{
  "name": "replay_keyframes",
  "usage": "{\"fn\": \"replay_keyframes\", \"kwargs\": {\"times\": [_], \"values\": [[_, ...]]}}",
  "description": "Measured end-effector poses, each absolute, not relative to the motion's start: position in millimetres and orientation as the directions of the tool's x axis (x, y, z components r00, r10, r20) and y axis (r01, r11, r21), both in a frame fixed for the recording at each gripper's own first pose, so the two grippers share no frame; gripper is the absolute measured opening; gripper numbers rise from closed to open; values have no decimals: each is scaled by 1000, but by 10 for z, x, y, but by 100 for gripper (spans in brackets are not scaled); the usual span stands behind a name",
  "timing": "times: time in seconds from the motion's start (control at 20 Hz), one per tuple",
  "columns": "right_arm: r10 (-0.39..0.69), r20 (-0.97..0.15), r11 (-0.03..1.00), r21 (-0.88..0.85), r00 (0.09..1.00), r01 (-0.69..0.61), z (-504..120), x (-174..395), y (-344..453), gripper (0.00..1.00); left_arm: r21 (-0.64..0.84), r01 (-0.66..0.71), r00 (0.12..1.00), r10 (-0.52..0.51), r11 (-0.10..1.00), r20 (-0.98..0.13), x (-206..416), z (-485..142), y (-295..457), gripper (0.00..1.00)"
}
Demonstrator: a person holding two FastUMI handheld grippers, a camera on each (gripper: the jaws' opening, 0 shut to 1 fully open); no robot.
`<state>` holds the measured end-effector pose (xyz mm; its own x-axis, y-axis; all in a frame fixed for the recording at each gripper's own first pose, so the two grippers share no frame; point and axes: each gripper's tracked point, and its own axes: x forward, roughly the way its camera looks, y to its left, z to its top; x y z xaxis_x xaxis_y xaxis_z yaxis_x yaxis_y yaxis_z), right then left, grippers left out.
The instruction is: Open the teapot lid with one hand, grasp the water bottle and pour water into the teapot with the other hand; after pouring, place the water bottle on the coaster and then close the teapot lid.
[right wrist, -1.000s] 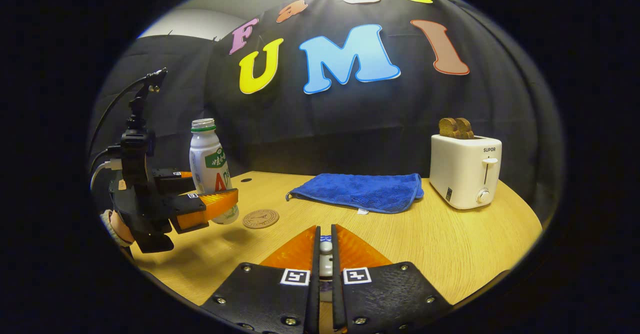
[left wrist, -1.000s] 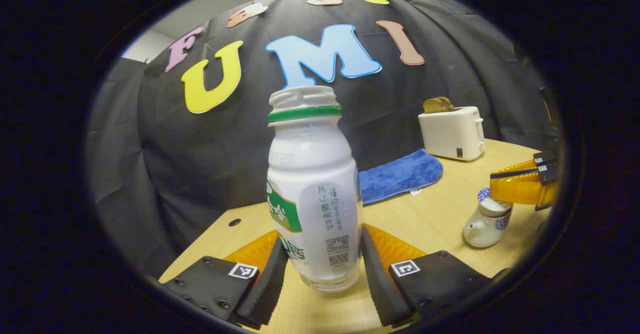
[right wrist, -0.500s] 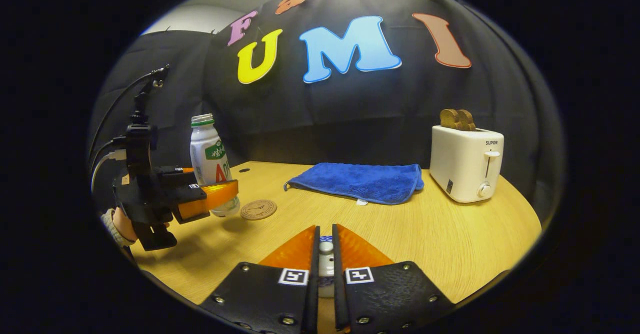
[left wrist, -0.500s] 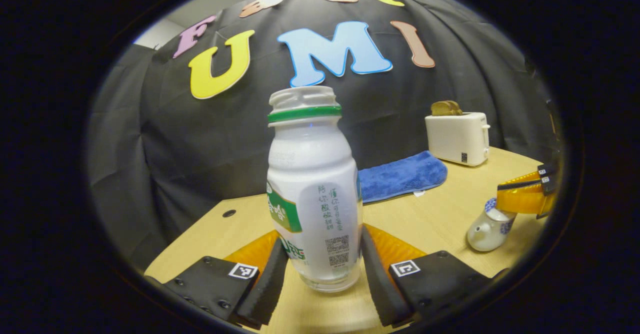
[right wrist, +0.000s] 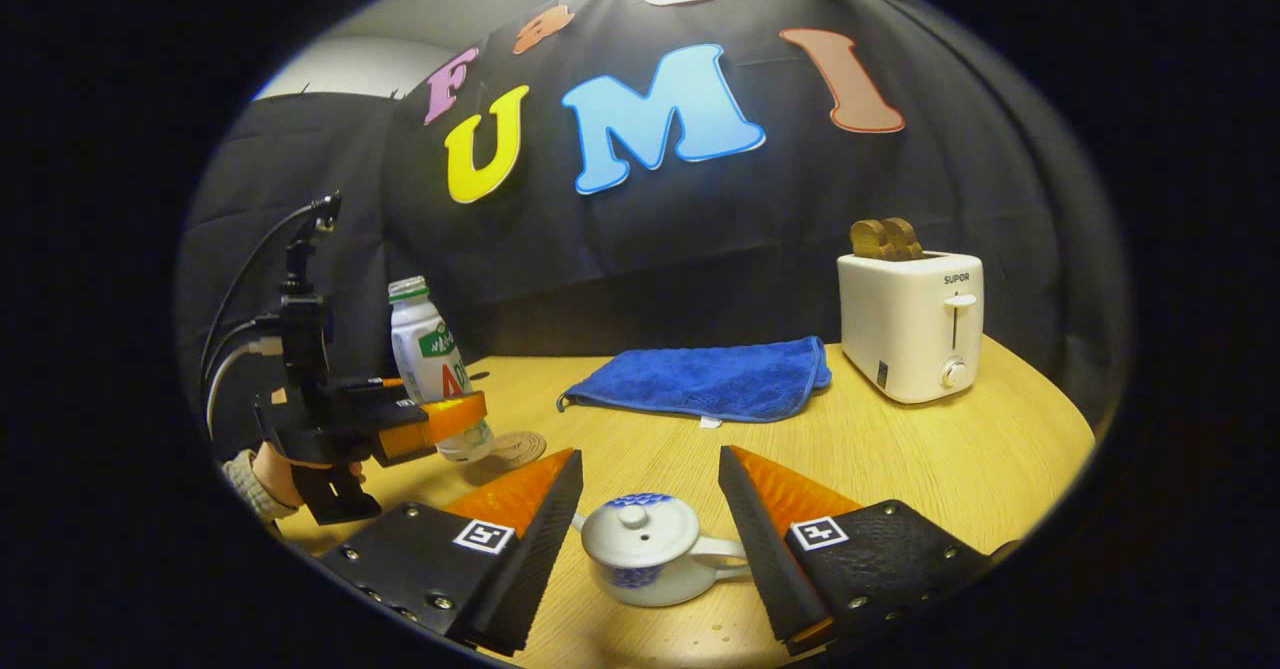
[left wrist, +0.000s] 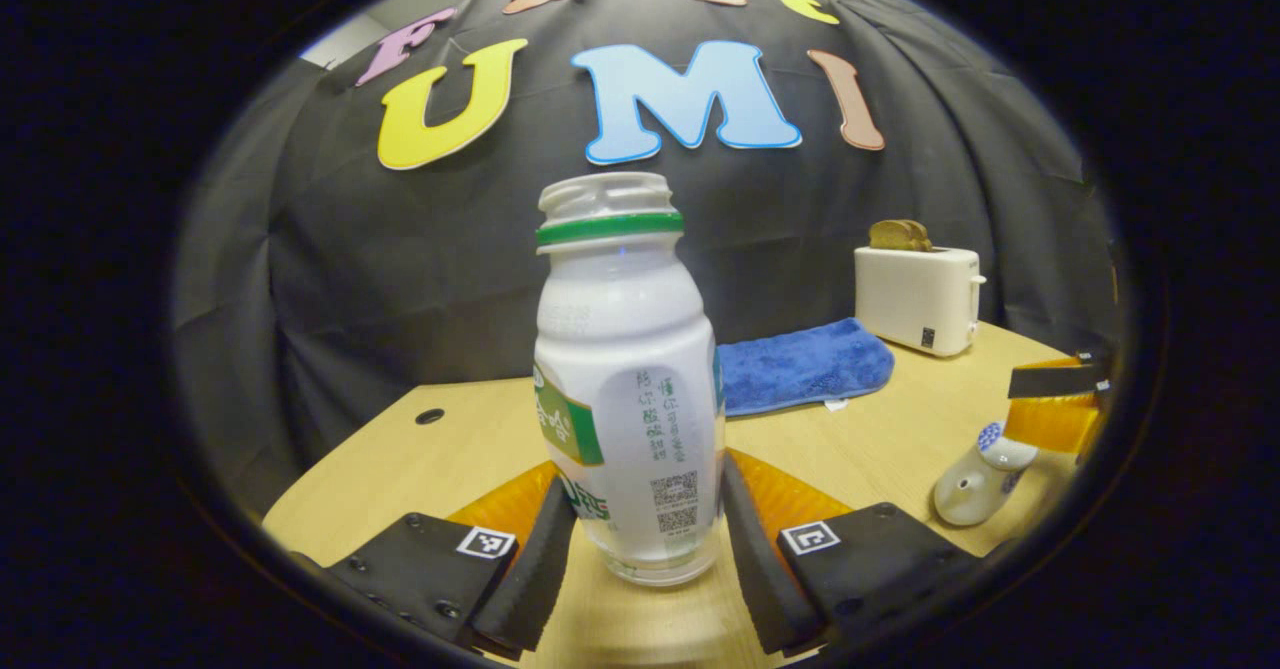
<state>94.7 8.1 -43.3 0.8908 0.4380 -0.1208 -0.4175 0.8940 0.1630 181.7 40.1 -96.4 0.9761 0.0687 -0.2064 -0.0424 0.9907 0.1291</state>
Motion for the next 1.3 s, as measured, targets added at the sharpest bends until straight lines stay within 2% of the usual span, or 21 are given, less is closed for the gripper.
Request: {"fn": "replay_keyframes", "kwargs": {"times": [0.15,0.25,0.35,0.4,0.45,0.5,0.65,0.7,0.75,1.0,1.05,1.1,1.2,1.25,1.3], "values": [[396,-80,901,228,915,-370,-338,993,-94,86,134,-12,977,40,991,-211,1979,-966,353,76],[384,-52,892,279,922,-356,-275,1008,-174,89,98,4,977,17,995,-211,2079,-958,332,87],[374,-37,883,318,927,-344,-240,1016,-247,89,73,0,975,16,997,-222,2171,-998,373,87],[366,-35,883,328,930,-335,-236,1031,-289,89,64,-7,974,21,998,-227,2216,-1021,416,76],[359,-34,884,334,933,-328,-240,1038,-314,89,55,-10,972,23,998,-233,2248,-1048,449,87],[354,-34,883,341,935,-322,-230,1040,-333,89,47,-14,970,25,999,-240,2266,-1071,484,81],[360,-30,878,349,932,-328,-211,1020,-318,89,17,-38,963,41,999,-265,2307,-1192,602,87],[363,-29,879,342,931,-332,-199,1014,-304,89,2,-40,962,39,999,-270,2317,-1237,620,82],[365,-29,882,332,931,-335,-205,1006,-290,89,-3,-45,960,42,999,-278,2328,-1300,632,86],[363,-48,892,306,930,-333,-245,1016,-273,89,-7,-45,960,42,999,-276,2307,-1337,631,82],[363,-49,892,306,931,-332,-255,1016,-273,89,-9,-37,960,33,999,-278,2301,-1357,600,87],[361,-49,893,304,931,-331,-255,1023,-280,89,-16,-28,957,22,999,-289,2302,-1412,586,85],[359,-46,893,307,932,-329,-241,1023,-289,89,6,-52,951,51,999,-304,2302,-1478,642,88],[359,-46,893,309,932,-328,-254,1027,-291,89,8,-58,953,58,998,-299,2316,-1436,673,96],[357,-48,893,310,933,-326,-259,1030,-303,89,-1,-56,951,53,998,-304,2295,-1440,668,99]]}}
